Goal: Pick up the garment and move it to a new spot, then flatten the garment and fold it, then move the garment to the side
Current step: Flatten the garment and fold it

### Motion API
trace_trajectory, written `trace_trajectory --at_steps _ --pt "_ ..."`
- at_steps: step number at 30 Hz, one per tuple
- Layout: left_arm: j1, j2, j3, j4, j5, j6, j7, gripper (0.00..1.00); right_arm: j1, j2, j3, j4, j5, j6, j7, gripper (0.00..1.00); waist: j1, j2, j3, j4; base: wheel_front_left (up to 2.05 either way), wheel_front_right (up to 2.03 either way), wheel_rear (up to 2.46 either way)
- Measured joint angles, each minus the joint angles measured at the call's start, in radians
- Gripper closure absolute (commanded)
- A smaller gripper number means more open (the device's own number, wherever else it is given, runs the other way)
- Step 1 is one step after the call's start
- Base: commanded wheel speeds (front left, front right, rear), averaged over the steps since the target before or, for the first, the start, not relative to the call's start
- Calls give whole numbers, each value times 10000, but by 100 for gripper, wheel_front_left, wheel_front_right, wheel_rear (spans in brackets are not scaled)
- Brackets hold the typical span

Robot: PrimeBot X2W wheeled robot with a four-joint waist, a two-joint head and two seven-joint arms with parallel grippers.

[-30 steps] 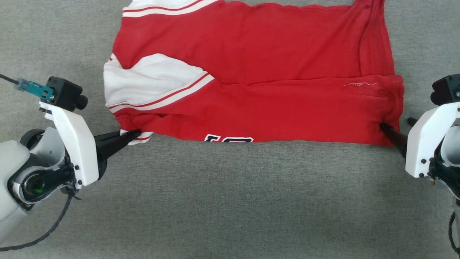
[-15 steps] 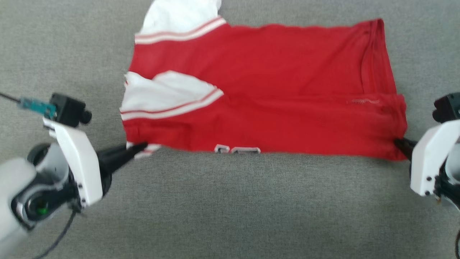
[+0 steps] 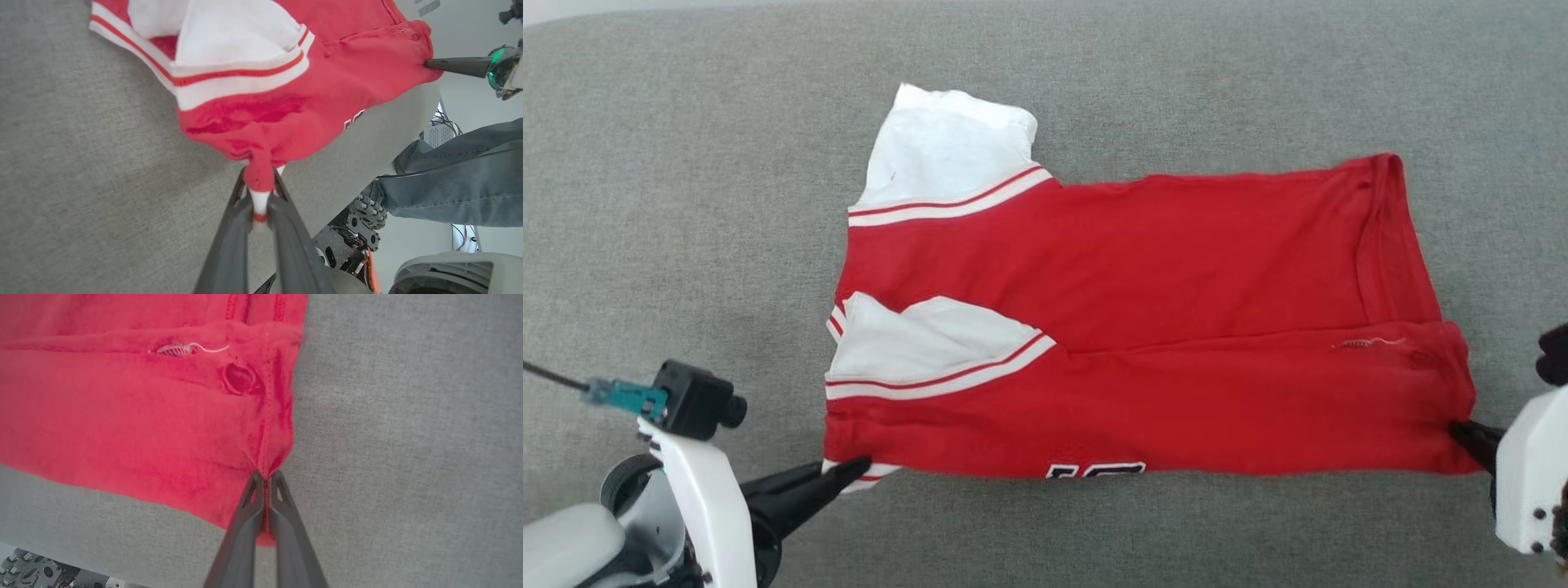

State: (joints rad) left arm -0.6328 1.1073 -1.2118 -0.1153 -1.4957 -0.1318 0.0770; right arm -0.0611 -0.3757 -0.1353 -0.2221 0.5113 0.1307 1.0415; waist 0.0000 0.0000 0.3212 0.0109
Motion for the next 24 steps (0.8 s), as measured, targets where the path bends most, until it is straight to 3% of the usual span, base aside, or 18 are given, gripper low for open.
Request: trace_trajectory --at_steps 2,3,4,5,6,8,12,17,24 --pt "104 36 -61 -65 105 0 -182 100 181 58 -157 -148 13 0 12 100 0 0 4 11 0 0 0" --pt "140 40 -82 -63 136 0 -245 100 240 90 -217 -207 12 0 -21 81 0 0 3 17 0 0 0" --pt "176 29 -96 -54 153 0 -343 100 286 104 -247 -265 4 0 -88 81 0 0 0 24 0 0 0" --pt "192 4 -105 -15 157 0 -449 90 301 171 -322 -297 -33 0 -247 40 0 0 -6 26 0 0 0" --pt "191 -27 -100 35 173 0 -543 67 298 270 -412 -311 -86 0 -403 0 1 0 -15 28 0 0 0" --pt "189 -48 -77 105 180 0 -729 2 301 397 -476 -345 -159 0 -679 0 0 0 -40 30 0 0 0" --pt "62 155 104 228 219 0 -1172 0 301 579 -523 -658 -665 0 -1808 0 0 0 -40 -36 0 0 0" --pt "-522 562 763 1277 888 2 -2341 0 15 917 -130 -788 -1741 0 -4452 0 0 0 103 -302 0 0 0" --pt "-1832 46 1712 3058 1266 0 -3030 0 -995 2140 884 92 -2648 2 -8169 0 1 0 482 -1053 0 0 0"
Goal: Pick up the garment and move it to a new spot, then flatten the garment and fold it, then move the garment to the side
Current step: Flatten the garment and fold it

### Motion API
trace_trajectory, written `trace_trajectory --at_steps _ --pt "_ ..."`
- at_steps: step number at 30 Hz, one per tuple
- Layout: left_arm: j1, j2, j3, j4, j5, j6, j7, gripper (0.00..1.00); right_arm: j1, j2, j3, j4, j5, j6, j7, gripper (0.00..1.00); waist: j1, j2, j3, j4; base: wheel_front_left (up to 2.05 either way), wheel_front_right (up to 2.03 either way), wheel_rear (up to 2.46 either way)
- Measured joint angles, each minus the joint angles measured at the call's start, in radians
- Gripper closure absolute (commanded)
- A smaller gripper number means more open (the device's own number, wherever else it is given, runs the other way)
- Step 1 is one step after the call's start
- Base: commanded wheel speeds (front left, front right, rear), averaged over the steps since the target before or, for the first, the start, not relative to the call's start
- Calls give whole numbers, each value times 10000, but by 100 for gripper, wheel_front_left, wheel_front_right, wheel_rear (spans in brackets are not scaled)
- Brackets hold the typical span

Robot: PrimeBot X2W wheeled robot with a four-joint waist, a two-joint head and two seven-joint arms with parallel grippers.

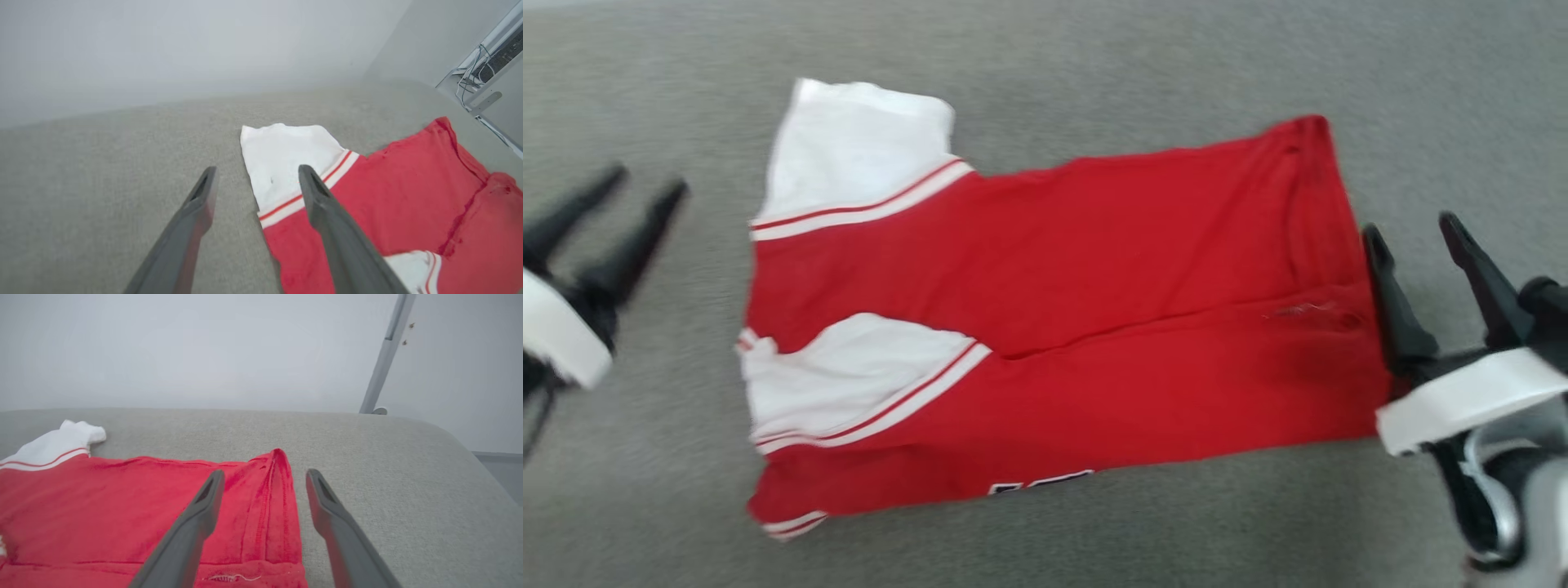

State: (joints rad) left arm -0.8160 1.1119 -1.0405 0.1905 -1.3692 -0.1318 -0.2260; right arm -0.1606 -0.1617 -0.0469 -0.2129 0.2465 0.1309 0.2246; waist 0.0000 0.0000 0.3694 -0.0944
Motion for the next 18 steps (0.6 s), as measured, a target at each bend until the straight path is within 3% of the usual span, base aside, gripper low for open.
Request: trace_trajectory --at_steps 4,8,18 --pt "-1066 -347 159 1122 178 0 493 0 -381 522 357 600 -328 0 -1225 0 0 0 309 -549 0 0 0" --pt "-2344 -746 -10 2182 163 0 1942 0 -460 909 399 1095 -439 0 -1925 0 0 0 726 -1249 0 0 0" --pt "-3979 -568 -685 3256 -786 0 5981 0 -438 1083 790 1509 -165 0 -2339 0 0 0 1493 -2423 0 0 0"
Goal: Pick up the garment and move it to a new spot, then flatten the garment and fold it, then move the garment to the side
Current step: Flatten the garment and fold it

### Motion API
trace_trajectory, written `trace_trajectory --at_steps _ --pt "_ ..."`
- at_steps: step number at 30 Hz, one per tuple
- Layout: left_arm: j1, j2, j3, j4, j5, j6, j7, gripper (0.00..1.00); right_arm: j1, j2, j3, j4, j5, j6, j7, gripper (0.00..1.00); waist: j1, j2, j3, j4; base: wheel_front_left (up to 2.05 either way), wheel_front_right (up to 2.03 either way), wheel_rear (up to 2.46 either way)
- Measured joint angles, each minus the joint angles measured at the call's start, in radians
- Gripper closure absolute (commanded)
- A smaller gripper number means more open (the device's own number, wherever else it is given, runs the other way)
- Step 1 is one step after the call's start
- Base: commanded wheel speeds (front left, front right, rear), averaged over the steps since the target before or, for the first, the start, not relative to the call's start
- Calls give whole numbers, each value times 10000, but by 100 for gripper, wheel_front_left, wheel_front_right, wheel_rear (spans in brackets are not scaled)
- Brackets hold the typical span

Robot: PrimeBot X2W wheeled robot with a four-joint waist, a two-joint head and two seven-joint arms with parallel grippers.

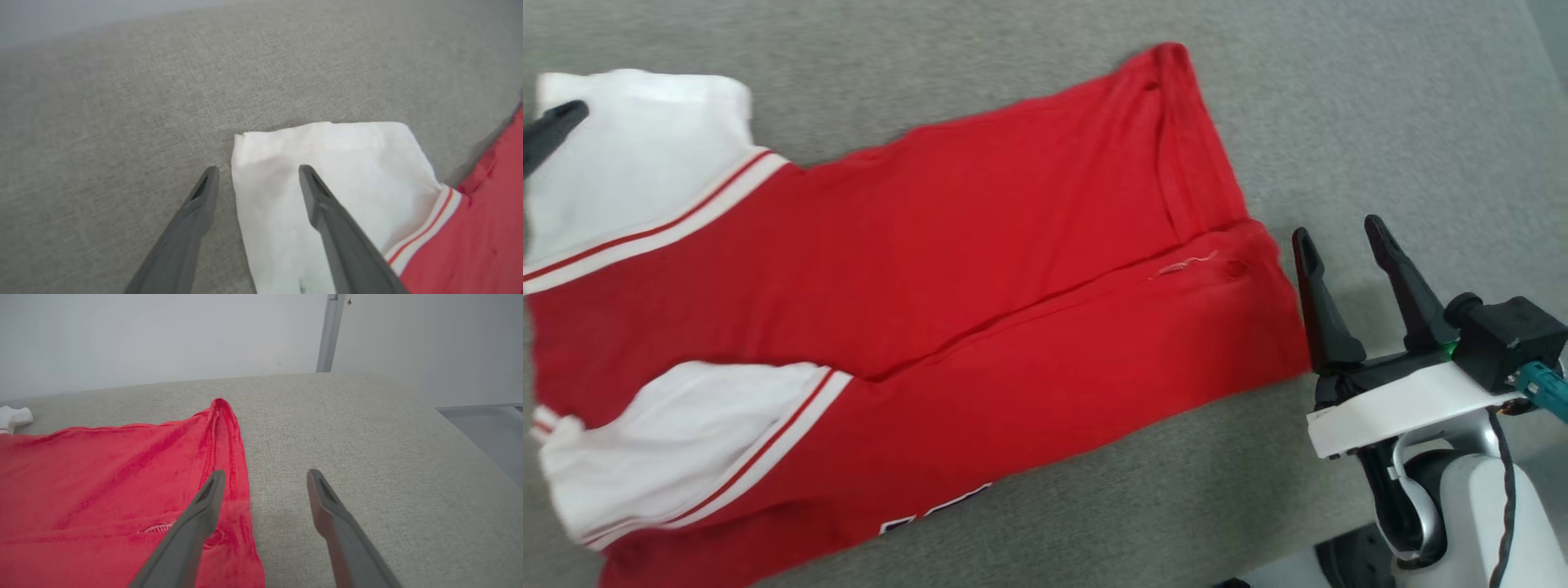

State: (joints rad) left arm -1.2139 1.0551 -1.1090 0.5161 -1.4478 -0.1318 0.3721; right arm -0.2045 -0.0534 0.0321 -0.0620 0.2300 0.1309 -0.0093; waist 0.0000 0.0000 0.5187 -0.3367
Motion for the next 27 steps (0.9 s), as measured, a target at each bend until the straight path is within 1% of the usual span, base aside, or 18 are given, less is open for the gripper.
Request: trace_trajectory --at_steps 4,7,8,9,10,11,14,16,19,24,26,27 --pt "-392 161 -217 213 -46 0 1085 0 12 2 155 65 272 0 -92 0 -1 0 210 -284 0 0 0" --pt "-597 128 -284 278 -125 0 1436 0 23 4 222 65 353 0 -100 0 0 0 286 -361 0 0 0" --pt "-636 127 -297 238 -230 0 1540 3 18 4 244 63 347 0 -86 0 0 0 290 -354 0 0 0" --pt "-667 117 -301 198 -337 2 1620 53 2 4 276 58 347 0 -50 0 0 0 294 -338 0 0 0" --pt "-687 109 -328 142 -349 2 1657 73 -40 4 322 42 343 0 13 0 0 0 299 -318 0 0 0" --pt "-695 100 -349 94 -359 2 1666 100 -133 4 387 31 309 -2 128 0 0 0 307 -296 0 0 0" --pt "-730 94 -397 -65 -337 2 1605 100 -756 12 656 -12 140 0 709 0 -1 0 353 -224 0 0 0" --pt "-744 13 -424 -128 -337 2 1553 100 -1401 -71 949 123 163 -2 1419 0 -1 0 382 -160 0 0 0" --pt "-833 -98 -468 -282 -326 2 1407 100 -2582 -508 1384 663 199 0 2746 0 0 0 437 -39 0 0 0" --pt "-1025 -550 -539 -575 -297 2 1164 100 -4706 -980 1582 1755 918 0 4803 0 0 0 585 374 0 0 0" --pt "-1090 -698 -554 -692 -299 2 980 100 -5421 -1164 1609 2224 978 0 5453 0 -1 0 637 568 0 0 0" --pt "-1090 -698 -554 -692 -299 2 980 100 -5421 -1164 1609 2224 978 0 5453 0 -1 0 637 568 0 0 0"
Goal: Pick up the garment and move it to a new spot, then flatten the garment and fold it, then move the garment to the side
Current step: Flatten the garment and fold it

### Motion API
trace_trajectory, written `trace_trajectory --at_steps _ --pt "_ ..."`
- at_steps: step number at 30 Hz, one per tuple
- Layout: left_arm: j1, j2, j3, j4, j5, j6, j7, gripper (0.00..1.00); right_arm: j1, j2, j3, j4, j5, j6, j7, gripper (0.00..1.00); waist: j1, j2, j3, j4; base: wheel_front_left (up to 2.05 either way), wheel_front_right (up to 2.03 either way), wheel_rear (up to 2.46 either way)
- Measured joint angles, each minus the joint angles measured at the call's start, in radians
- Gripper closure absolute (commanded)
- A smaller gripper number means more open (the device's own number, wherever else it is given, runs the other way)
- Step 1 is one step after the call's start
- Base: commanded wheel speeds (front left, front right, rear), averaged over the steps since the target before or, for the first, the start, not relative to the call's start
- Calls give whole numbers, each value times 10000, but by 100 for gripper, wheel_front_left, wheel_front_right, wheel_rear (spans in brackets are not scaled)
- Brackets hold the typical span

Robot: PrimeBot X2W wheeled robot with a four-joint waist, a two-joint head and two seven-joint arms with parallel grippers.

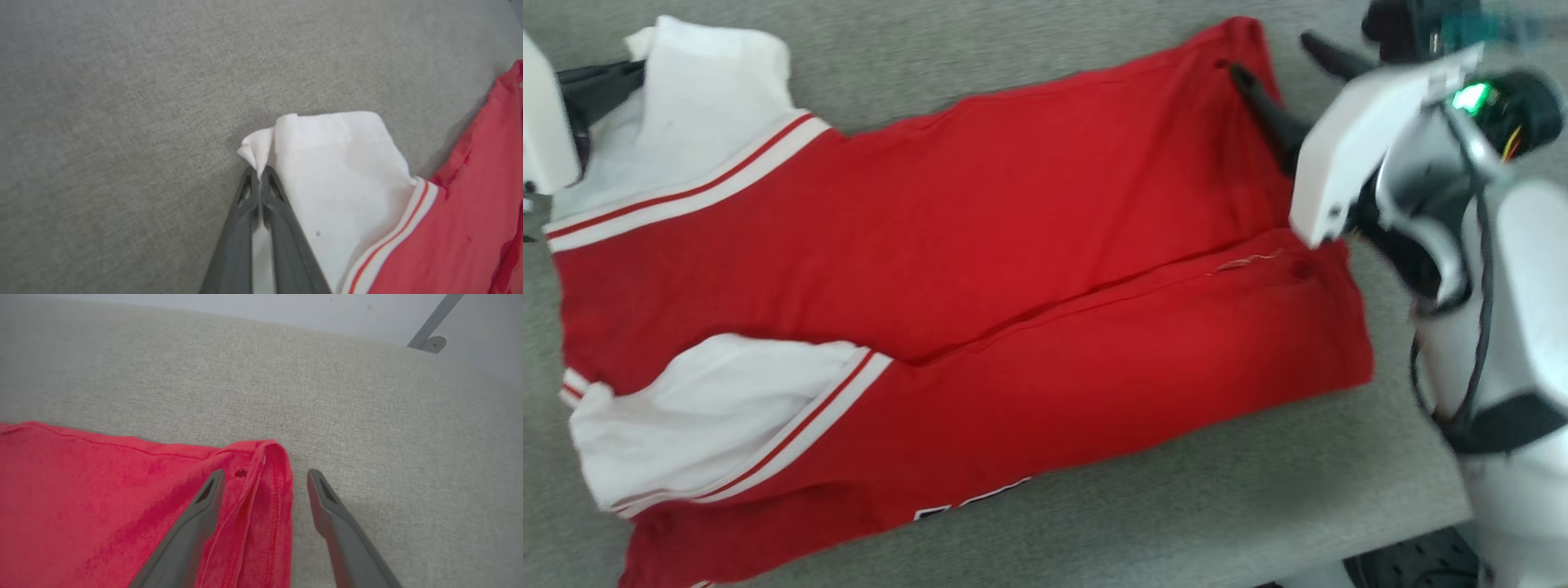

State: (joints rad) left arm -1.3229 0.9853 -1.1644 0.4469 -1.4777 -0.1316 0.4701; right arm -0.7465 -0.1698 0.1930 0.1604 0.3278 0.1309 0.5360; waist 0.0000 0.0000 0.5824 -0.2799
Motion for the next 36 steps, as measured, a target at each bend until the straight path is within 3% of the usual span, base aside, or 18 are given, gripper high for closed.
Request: trace_trajectory --at_steps 4,9,10,11,12,19,26,36 --pt "-47 -257 -109 -163 -12 0 -194 100 -972 -194 10 982 52 0 1406 0 0 0 87 364 0 0 0" --pt "-158 -422 -257 -385 -12 0 -364 100 -1643 -188 -38 1651 196 2 2278 0 1 0 195 672 0 0 0" --pt "-194 -443 -282 -428 -12 0 -399 100 -1694 -174 -81 1778 228 0 2374 10 1 0 214 717 0 0 0" --pt "-228 -462 -301 -477 -12 0 -462 100 -1718 -184 -35 1868 251 0 2506 76 1 0 229 753 0 0 0" --pt "-236 -491 -309 -533 -13 0 -550 100 -1737 -178 -50 1952 267 0 2579 100 0 0 242 787 0 0 0" --pt "-269 -779 -430 -930 -107 0 -1124 100 -1753 -341 -232 1931 345 0 2552 100 0 0 45 1021 0 0 0" --pt "139 -644 -412 -2332 -470 0 -2176 100 -729 -938 -382 828 759 0 2232 100 0 0 -724 1393 0 0 0" --pt "2684 571 -660 -5133 -604 0 -4558 100 2966 -1885 -1145 -1741 1379 0 2395 100 0 0 -2064 2222 0 0 0"
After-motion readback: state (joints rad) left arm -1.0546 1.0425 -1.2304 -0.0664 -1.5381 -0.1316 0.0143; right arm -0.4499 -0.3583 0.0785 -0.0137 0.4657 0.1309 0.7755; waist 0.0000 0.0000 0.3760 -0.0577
